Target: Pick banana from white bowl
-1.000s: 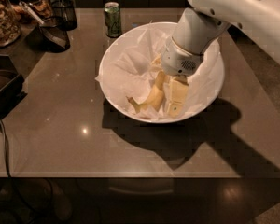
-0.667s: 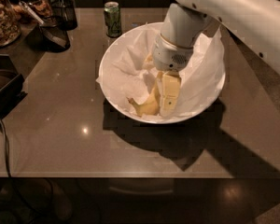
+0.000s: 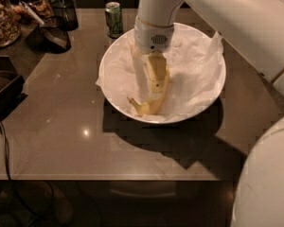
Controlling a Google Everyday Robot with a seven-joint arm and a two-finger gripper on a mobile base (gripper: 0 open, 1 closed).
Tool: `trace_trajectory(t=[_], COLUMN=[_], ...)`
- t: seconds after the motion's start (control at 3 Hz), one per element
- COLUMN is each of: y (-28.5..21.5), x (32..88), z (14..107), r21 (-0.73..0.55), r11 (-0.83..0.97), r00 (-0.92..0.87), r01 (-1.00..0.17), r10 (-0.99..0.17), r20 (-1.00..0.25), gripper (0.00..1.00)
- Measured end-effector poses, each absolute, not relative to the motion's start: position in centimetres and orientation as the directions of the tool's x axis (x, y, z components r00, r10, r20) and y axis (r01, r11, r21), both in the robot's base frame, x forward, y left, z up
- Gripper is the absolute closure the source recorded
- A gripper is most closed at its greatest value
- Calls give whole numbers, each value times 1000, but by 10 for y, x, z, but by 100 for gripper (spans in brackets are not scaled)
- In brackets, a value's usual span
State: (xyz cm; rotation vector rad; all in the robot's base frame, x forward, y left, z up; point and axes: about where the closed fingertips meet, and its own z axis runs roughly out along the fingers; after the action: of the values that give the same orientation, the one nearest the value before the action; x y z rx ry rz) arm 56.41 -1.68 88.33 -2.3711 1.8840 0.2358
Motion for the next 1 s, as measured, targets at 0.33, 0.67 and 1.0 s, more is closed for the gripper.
trace_trajectory(t=[0.33, 0.67, 1.0], y=[-14, -16, -12], x=[561, 529, 534], z=[888, 917, 919], r21=[9, -59, -82], r11=[-192, -142, -139], r00=[187, 149, 150], r01=[-981, -988, -987], r10=[-966, -979, -977], r20=[-179, -140, -152], gripper=[0, 0, 1])
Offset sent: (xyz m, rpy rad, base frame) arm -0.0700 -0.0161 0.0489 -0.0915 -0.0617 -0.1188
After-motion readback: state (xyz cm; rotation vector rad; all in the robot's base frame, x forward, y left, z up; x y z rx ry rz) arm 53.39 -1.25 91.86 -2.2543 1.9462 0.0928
